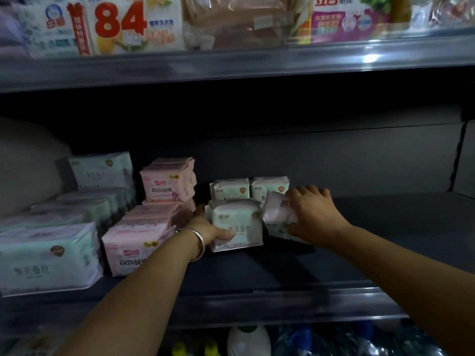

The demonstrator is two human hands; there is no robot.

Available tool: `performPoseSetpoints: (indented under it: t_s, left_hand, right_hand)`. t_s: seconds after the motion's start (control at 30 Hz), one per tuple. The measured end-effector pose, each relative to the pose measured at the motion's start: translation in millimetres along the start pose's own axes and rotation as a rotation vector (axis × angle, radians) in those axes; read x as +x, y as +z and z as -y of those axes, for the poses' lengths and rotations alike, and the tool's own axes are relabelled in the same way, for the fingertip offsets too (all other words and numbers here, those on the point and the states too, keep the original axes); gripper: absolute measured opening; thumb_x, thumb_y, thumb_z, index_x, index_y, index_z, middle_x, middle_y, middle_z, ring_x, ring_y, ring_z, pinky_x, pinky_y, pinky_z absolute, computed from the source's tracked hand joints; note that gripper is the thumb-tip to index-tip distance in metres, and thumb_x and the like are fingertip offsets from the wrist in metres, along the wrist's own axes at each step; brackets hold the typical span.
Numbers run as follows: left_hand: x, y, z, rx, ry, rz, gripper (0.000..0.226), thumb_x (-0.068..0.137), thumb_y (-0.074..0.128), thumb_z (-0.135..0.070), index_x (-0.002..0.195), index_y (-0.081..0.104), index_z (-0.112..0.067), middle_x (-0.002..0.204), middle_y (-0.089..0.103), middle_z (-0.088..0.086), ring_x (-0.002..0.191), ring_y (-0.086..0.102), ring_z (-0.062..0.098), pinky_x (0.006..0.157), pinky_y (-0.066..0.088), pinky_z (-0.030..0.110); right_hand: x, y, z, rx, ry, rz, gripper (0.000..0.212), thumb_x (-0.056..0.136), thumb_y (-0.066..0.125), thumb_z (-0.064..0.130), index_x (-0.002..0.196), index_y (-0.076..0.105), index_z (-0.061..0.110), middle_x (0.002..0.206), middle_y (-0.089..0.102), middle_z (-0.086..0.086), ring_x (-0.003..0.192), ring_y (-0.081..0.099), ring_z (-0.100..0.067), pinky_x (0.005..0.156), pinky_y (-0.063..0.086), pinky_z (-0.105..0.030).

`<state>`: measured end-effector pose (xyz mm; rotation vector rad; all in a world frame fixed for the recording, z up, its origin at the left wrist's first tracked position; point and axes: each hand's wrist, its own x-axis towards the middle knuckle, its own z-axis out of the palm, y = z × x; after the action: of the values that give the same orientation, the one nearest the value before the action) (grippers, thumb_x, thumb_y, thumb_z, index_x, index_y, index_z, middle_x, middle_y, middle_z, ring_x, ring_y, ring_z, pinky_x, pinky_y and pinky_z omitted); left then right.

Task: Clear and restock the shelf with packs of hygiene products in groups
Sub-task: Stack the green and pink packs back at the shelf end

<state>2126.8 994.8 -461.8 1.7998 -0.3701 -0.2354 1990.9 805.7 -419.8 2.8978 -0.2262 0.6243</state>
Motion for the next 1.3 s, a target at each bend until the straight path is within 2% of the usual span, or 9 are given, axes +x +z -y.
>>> performPoseSetpoints:
  t_s: [0.07, 0.17, 0.3, 0.47, 0.83, 1.07, 1.13, 1.2, 1.3]
  left_hand:
    - [10, -1, 2, 0.215, 0.027, -0.121, 0.092, 0.063, 0.083, -0.003, 0.140, 0.034, -0.012, 0.127, 0.054, 0.008, 0.113, 0.055, 0.025, 0.087, 0.053, 0.030]
    - [19, 6, 5, 0.535, 0.106, -0.244, 0.121, 0.058, 0.088, -0.021, 0.149, 0.008, -0.029, 0.148, 0.026, 0.006, 0.136, 0.029, 0.028, 0.112, 0.030, 0.044]
    - [29, 19, 12, 0.703, 0.341, -0.226, 0.088, 0.072, 0.076, -0.011, 0.143, 0.030, -0.035, 0.155, 0.003, 0.000, 0.142, 0.013, 0.026, 0.116, 0.023, 0.038]
    - [45, 24, 3, 0.896, 0.317, -0.250, 0.069, 0.086, 0.062, -0.011, 0.143, 0.029, -0.031, 0.153, 0.014, 0.000, 0.133, 0.028, 0.030, 0.107, 0.030, 0.036]
    - [79, 30, 7, 0.915, 0.292, -0.325, 0.055, 0.091, 0.047, -0.007, 0.140, 0.030, -0.023, 0.149, 0.015, 0.010, 0.124, 0.039, 0.037, 0.100, 0.041, 0.045]
    - [67, 23, -2, 1.068, 0.369, -0.342, 0.078, 0.085, 0.062, -0.014, 0.146, 0.020, -0.035, 0.155, 0.002, 0.005, 0.141, 0.011, 0.032, 0.113, 0.021, 0.044]
    - [57, 27, -12, 0.998, 0.591, -0.327, 0.072, 0.084, 0.058, -0.004, 0.144, 0.029, -0.030, 0.153, 0.015, 0.002, 0.138, 0.020, 0.026, 0.112, 0.023, 0.035]
    - [41, 35, -28, 0.702, 0.672, -0.205, 0.045, 0.091, 0.054, -0.008, 0.134, 0.047, -0.017, 0.140, 0.041, 0.003, 0.125, 0.040, 0.018, 0.098, 0.032, 0.015]
    - [16, 46, -51, 0.262, 0.347, 0.055, 0.031, 0.099, 0.042, -0.035, 0.112, 0.062, -0.015, 0.120, 0.060, 0.006, 0.109, 0.056, 0.019, 0.092, 0.040, 0.020]
  right_hand:
    - [2, 2, -4, 0.016, 0.019, 0.009, 0.067, 0.082, 0.063, 0.039, 0.137, 0.034, 0.016, 0.134, 0.045, -0.003, 0.123, 0.040, -0.024, 0.102, 0.029, -0.037]
    - [6, 6, -7, 0.033, 0.038, 0.018, 0.070, 0.082, 0.063, 0.040, 0.140, 0.031, 0.016, 0.137, 0.043, -0.003, 0.125, 0.038, -0.024, 0.104, 0.027, -0.037]
    - [16, 14, -9, 0.050, 0.051, 0.018, 0.068, 0.084, 0.062, 0.040, 0.140, 0.032, 0.016, 0.136, 0.044, -0.003, 0.125, 0.039, -0.023, 0.103, 0.025, -0.036]
    - [34, 26, -15, 0.119, 0.113, 0.053, 0.065, 0.086, 0.060, 0.037, 0.141, 0.031, 0.020, 0.136, 0.043, 0.000, 0.127, 0.036, -0.022, 0.104, 0.022, -0.039]
    - [65, 44, -23, 0.252, 0.157, 0.113, 0.063, 0.086, 0.063, 0.029, 0.141, 0.033, 0.022, 0.139, 0.041, 0.001, 0.132, 0.028, -0.023, 0.105, 0.024, -0.046]
    - [68, 35, -29, 0.466, 0.183, 0.100, 0.070, 0.077, 0.074, 0.027, 0.137, 0.040, 0.020, 0.135, 0.047, -0.002, 0.128, 0.039, -0.027, 0.107, 0.033, -0.049]
    - [64, 27, -31, 0.612, 0.209, 0.088, 0.070, 0.073, 0.079, 0.026, 0.133, 0.045, 0.019, 0.129, 0.052, -0.002, 0.121, 0.048, -0.025, 0.102, 0.041, -0.045]
    - [57, 16, -30, 0.725, 0.205, 0.095, 0.068, 0.072, 0.079, 0.021, 0.131, 0.046, 0.017, 0.122, 0.053, 0.000, 0.112, 0.053, -0.020, 0.093, 0.049, -0.033]
    - [41, -2, -27, 0.890, 0.192, 0.114, 0.061, 0.074, 0.078, 0.011, 0.127, 0.049, 0.016, 0.113, 0.054, 0.002, 0.095, 0.055, -0.014, 0.068, 0.051, -0.017]
